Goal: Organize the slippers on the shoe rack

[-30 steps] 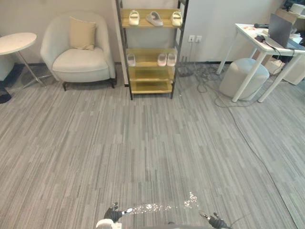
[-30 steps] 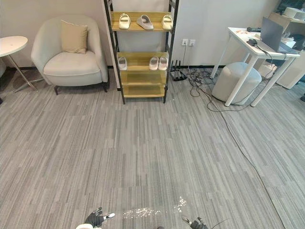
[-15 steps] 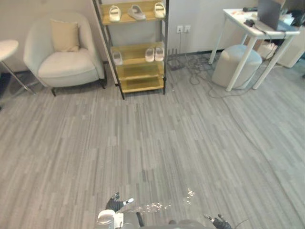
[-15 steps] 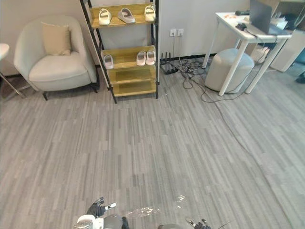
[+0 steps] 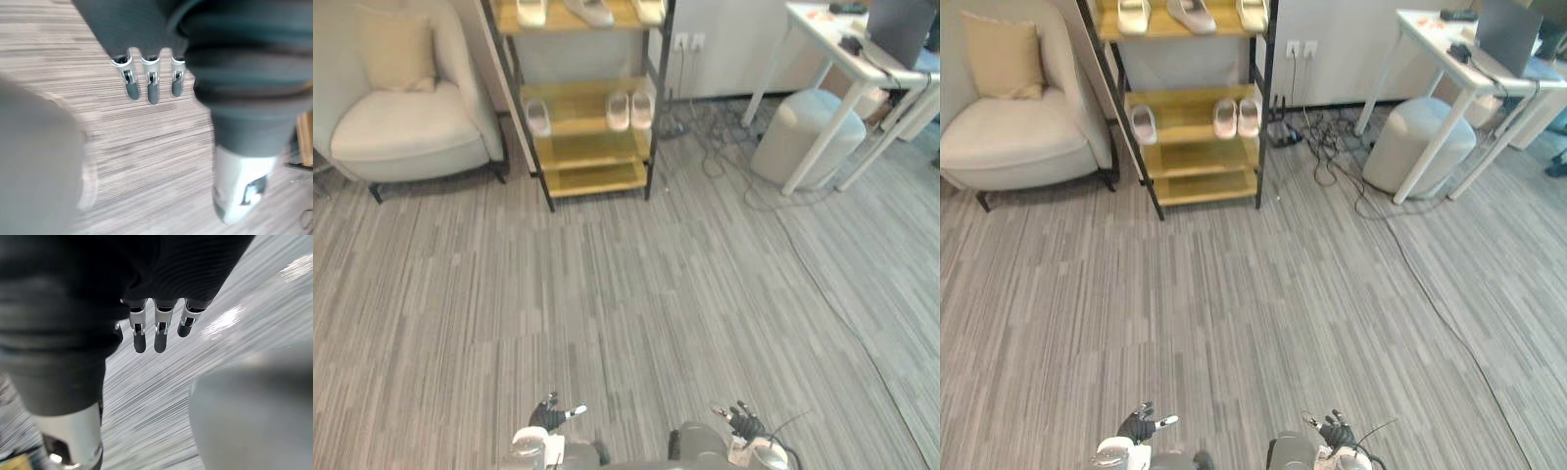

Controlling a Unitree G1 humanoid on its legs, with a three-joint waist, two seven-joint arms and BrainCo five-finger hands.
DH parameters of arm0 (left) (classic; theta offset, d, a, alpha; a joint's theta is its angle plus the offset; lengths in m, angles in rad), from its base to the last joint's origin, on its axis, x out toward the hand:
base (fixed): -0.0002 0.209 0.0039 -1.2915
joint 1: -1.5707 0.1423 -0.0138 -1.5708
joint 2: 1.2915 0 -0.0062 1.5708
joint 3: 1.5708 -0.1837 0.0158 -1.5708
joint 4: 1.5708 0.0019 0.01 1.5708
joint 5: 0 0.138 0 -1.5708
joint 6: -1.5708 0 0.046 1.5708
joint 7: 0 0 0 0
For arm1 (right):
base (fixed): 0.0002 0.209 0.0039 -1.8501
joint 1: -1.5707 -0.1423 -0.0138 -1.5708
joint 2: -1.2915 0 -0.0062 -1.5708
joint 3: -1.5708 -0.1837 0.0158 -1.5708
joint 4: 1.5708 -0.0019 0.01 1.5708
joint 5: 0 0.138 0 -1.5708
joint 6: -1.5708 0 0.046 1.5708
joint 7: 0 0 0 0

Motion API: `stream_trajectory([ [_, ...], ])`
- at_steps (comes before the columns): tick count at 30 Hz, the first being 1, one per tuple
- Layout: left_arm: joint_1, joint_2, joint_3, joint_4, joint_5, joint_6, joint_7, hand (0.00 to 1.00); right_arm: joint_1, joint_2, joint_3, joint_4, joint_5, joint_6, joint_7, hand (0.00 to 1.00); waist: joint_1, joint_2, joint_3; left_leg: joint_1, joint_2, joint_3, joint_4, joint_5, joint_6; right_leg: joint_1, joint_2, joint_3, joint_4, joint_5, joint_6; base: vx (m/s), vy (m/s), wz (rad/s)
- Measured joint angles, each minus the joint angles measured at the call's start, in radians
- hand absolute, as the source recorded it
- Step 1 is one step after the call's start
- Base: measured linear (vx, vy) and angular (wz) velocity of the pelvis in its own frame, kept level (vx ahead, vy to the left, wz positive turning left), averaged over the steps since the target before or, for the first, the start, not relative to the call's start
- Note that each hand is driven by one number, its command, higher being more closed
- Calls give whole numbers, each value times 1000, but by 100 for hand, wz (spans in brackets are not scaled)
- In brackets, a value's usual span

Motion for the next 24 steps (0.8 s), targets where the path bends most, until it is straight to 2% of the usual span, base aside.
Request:
stream_trajectory([
  [1,-4,-2,-14,0,-1,-3,-1,0,-14,-2,2,-1,1,-4,0,0,-10,-3,-3,7,9,-3,-21,-1,-4,-49,30,13,-309,72,13,468,-78,38],
  [2,-5,-2,-16,0,-1,-4,-1,0,-17,-2,2,0,1,-4,0,0,-14,-7,-1,9,9,-6,-23,-1,-4,-53,31,19,-366,99,14,481,-120,65],
  [3,0,-2,-16,3,0,-3,-3,0,-9,-5,0,3,1,-4,-1,0,-30,-22,-3,33,2,-36,-23,-30,-60,-51,35,65,-561,265,4,407,-167,73],
  [4,2,-23,-6,13,7,-2,-3,0,-5,-21,-4,7,4,-4,-1,0,-42,-6,-3,74,26,-66,-20,-67,-118,-36,54,74,-539,378,-31,520,-213,63],
  [5,0,-29,-4,15,7,-2,-1,0,-9,-26,-4,8,1,-4,-1,0,-39,7,-4,78,38,-67,-18,-67,-118,-36,64,66,-533,380,-35,630,-265,42],
  [6,1,-38,20,20,9,-4,-4,0,-15,-34,-3,8,-1,-3,-1,0,-33,26,-18,53,64,-72,43,-55,-138,-27,75,55,-523,331,-53,629,-242,12],
  [7,0,-61,51,19,10,-2,-3,0,-17,-29,-7,6,0,-4,0,0,-29,44,-13,3,96,-84,180,-48,-150,3,95,39,-532,307,-74,516,-197,18],
  [8,-1,-64,62,18,10,-2,-3,0,-15,-25,-7,7,0,-4,0,0,-29,46,-12,-15,104,-89,225,-43,-158,13,100,38,-537,303,-76,429,-182,7],
  [9,-1,-63,89,10,10,-2,-3,0,-14,-19,-9,4,5,-4,-2,0,-28,47,-10,-70,128,-87,371,-13,-182,55,109,34,-557,284,-81,405,-160,8],
  [10,0,-71,116,-9,10,-2,-3,0,-8,-15,16,-4,9,-3,-2,0,-25,48,3,-158,184,-82,624,63,-156,133,120,28,-585,259,-95,492,-178,4],
  [12,0,-75,119,-42,9,-5,-4,0,4,-11,24,-7,20,-2,-3,0,-9,44,11,-225,234,-29,790,21,-141,220,125,29,-609,220,-104,383,-86,7],
  [13,2,-85,120,-65,9,-9,-4,0,11,-6,22,-10,22,-2,-4,0,-3,31,15,-284,253,16,810,-12,-134,287,118,23,-638,198,-107,316,-51,13],
  [15,2,-96,119,-81,9,-15,-3,0,14,-6,21,-10,22,-2,-4,0,5,31,13,-346,255,65,737,-30,-124,328,112,21,-675,186,-94,284,28,8],
  [16,0,-98,113,-84,9,-22,-3,0,10,-5,20,-8,31,-1,-6,0,7,31,12,-393,223,92,588,-30,-125,360,101,21,-706,180,-80,336,98,3],
  [17,-1,-97,107,-88,9,-22,-3,0,7,-5,19,-7,40,-1,-6,0,8,30,12,-406,200,97,507,-25,-124,371,93,21,-712,180,-66,405,176,5],
  [18,-3,-97,98,-87,9,-23,-4,0,4,-5,18,0,41,-1,-8,0,10,27,12,-412,147,92,326,16,-116,388,73,21,-722,170,-46,301,174,2],
  [19,-4,-96,89,-87,8,-23,-4,0,5,-6,17,5,41,-1,-10,0,13,25,9,-411,102,71,196,100,-102,401,56,25,-726,157,-26,415,225,-16],
  [20,0,-94,82,-82,8,-25,-3,0,8,-12,19,10,41,0,-13,0,28,25,2,-382,68,52,117,218,-107,416,48,49,-735,148,-6,471,211,-23],
  [21,-6,-78,68,-70,9,-23,-3,0,2,-2,20,30,41,0,-16,0,28,6,-14,-361,30,67,105,227,-42,427,18,63,-745,138,16,474,186,-17],
  [22,-9,-70,66,-61,9,-22,-3,0,-2,4,20,35,40,0,-14,0,23,-1,-16,-372,26,70,129,201,-20,427,10,62,-746,141,20,447,175,6],
  [24,-13,-40,67,-54,8,-21,-4,0,-4,16,16,43,37,1,-13,0,28,-17,-23,-378,23,75,211,110,-6,416,-8,76,-670,131,45,430,191,1],
])
